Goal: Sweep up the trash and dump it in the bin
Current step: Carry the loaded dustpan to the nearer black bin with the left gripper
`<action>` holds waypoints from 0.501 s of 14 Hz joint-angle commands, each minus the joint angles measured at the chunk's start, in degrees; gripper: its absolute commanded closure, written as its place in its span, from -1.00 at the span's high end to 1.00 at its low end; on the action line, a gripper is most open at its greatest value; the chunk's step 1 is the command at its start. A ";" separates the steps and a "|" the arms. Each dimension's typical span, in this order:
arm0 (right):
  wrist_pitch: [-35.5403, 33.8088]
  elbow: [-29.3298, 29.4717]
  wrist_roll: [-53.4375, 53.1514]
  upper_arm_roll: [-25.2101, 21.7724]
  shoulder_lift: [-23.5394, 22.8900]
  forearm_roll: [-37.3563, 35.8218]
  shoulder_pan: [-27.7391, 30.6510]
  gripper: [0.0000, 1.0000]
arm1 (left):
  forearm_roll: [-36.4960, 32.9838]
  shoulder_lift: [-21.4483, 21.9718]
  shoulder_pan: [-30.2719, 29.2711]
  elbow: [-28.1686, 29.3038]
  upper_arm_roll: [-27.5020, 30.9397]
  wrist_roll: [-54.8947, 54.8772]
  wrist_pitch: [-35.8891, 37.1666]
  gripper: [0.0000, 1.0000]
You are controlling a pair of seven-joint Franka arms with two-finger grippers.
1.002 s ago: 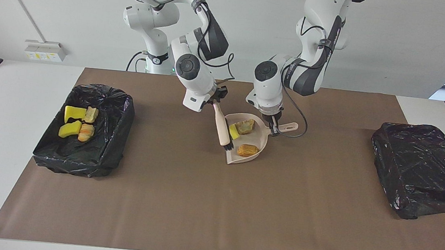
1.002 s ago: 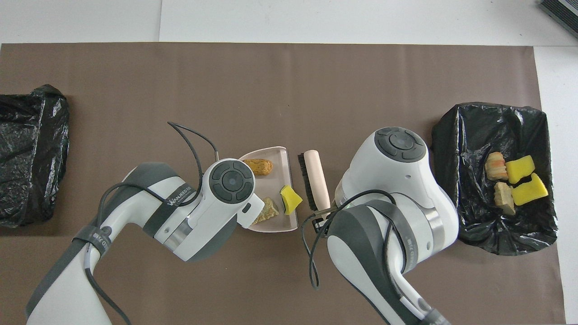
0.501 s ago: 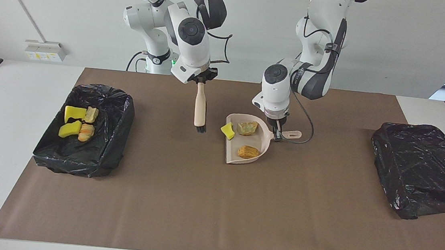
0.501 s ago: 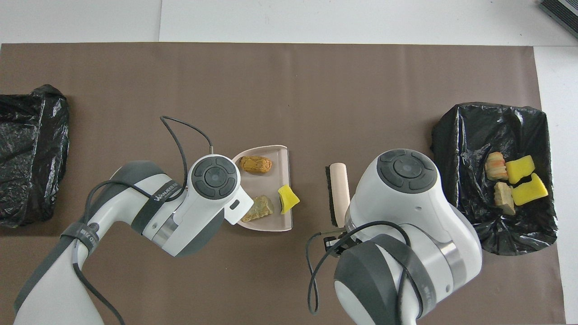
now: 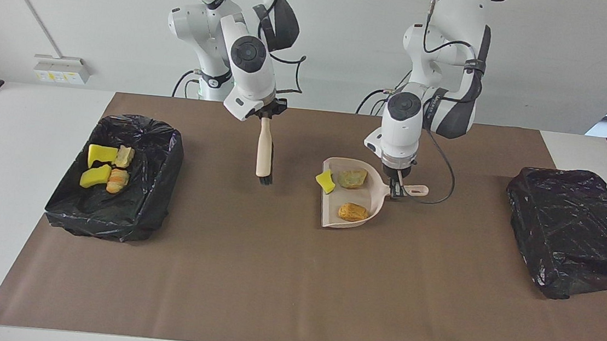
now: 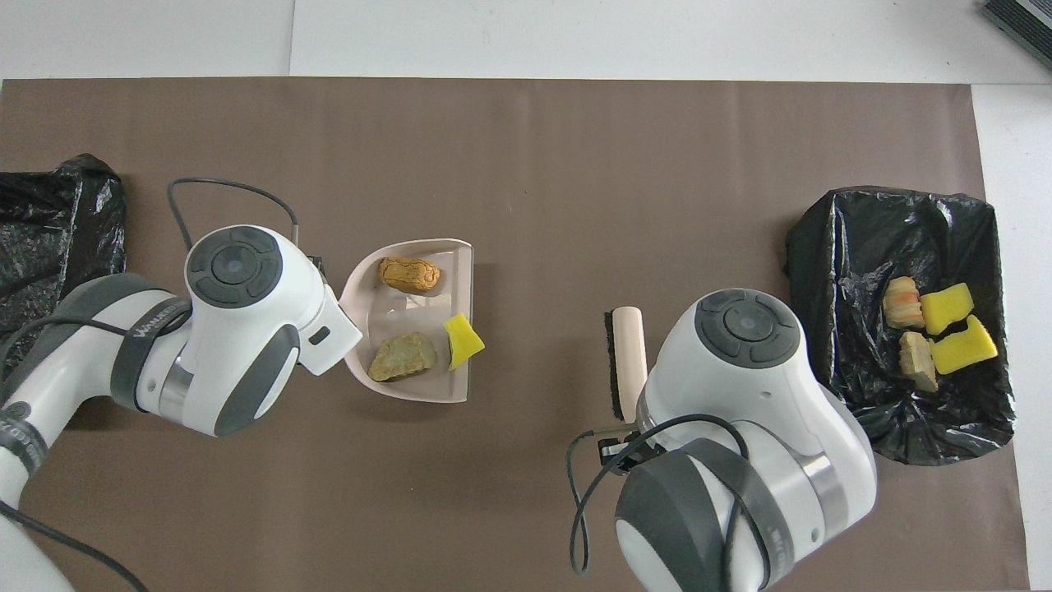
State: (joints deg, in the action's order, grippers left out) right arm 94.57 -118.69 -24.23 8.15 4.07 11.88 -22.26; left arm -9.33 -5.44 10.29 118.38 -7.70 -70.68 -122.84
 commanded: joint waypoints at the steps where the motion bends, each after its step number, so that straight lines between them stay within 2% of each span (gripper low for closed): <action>1: 4.64 -1.55 -6.69 0.46 -0.36 0.78 -4.98 -1.00 | 2.99 3.33 -6.14 -1.73 -0.38 -6.81 1.81 -1.00; 4: 2.73 -1.81 -8.11 0.46 0.50 3.41 -6.65 -1.00 | 5.88 2.37 -15.09 -11.13 -0.21 -11.65 10.58 -1.00; 7: 6.58 -0.50 -13.81 0.55 -2.47 4.91 -9.82 -1.00 | 14.06 2.10 -25.64 -14.92 -0.03 -22.89 12.62 -1.00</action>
State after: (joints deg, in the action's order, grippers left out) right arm 98.63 -119.83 -34.67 8.72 3.33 15.42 -31.00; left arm 0.22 -2.58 -9.69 106.62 -7.17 -87.51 -112.65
